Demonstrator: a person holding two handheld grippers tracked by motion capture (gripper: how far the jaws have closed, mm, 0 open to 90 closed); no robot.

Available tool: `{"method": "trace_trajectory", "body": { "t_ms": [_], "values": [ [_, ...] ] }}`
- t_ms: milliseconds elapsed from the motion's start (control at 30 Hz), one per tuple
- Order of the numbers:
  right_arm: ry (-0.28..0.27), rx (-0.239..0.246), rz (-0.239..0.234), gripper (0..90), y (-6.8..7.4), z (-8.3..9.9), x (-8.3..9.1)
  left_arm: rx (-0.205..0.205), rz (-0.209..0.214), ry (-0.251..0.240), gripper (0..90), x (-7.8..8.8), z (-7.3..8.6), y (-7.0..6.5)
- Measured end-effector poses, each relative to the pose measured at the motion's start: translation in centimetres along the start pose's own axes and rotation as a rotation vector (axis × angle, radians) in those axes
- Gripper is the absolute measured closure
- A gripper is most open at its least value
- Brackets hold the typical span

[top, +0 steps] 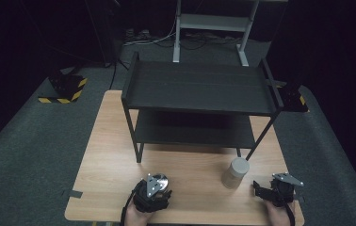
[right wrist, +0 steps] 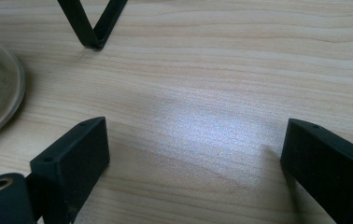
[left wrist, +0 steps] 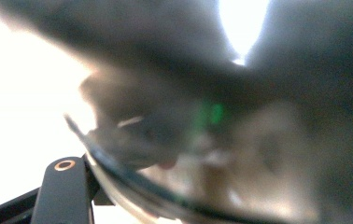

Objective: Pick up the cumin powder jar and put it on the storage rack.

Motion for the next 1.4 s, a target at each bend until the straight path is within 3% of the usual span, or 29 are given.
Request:
{"method": "trace_trajectory", "body": {
  "t_ms": [533,800,1400],
  "values": [
    [0.0,0.002,-0.001,7.5,0.0,0.0,0.0,-0.015,0.022,-0.048,30.9,1.6,-2.3,0.4],
    [-0.001,0.003,-0.001,7.4,0.0,0.0,0.0,-0.039,0.022,-0.038,30.9,1.9,-3.8,0.9],
    [-0.002,0.007,-0.004,7.5,0.0,0.0,0.0,-0.04,0.05,-0.063,30.9,3.2,-7.3,2.0]
  ]
}}
Point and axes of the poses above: each handheld gripper's, and its own axes: x roughly backward along the jaws, z roughly out of its underside, y roughly to its left, the point moved 10 cm from there along -x, roughly forward along the jaws, and after that the axes turned 9 degrees about y, right-handed, at the moved point
